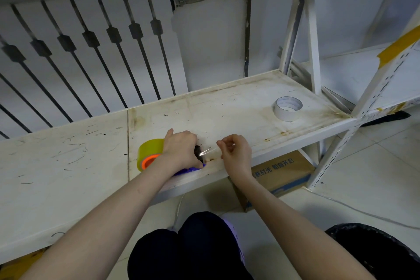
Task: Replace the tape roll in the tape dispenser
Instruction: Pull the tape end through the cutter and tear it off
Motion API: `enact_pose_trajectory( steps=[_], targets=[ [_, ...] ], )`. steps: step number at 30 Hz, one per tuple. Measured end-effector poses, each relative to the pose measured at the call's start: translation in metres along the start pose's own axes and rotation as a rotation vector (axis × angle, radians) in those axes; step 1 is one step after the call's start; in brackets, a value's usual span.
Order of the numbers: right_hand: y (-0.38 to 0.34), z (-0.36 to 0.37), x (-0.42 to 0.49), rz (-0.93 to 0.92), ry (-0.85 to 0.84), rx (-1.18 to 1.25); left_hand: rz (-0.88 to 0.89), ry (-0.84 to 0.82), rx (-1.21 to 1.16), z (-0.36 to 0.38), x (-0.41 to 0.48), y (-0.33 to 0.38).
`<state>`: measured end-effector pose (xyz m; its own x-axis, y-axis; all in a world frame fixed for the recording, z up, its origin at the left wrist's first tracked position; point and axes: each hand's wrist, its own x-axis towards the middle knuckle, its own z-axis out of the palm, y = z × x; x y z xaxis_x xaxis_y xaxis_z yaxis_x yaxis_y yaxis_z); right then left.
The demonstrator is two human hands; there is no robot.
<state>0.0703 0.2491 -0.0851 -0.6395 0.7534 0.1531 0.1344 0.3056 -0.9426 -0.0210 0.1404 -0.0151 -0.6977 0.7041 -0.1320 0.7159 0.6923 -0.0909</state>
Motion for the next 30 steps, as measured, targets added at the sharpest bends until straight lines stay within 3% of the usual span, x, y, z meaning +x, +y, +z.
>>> enact_pose_trajectory(
  steps=[2,7,14,30],
  targets=[
    [-0.001,-0.002,0.0,-0.028,-0.013,-0.018,-0.008,-0.005,-0.013,0.001,0.001,-0.002],
    [0.003,-0.001,0.003,0.142,-0.085,-0.051,0.007,-0.005,0.016,-0.002,-0.002,0.0],
    [-0.008,-0.008,0.004,0.144,-0.079,0.021,0.046,0.062,-0.053,-0.01,-0.009,-0.009],
    [-0.091,-0.028,0.004,-0.069,-0.262,0.16,0.031,0.252,-0.631,-0.047,-0.051,-0.047]
  ],
)
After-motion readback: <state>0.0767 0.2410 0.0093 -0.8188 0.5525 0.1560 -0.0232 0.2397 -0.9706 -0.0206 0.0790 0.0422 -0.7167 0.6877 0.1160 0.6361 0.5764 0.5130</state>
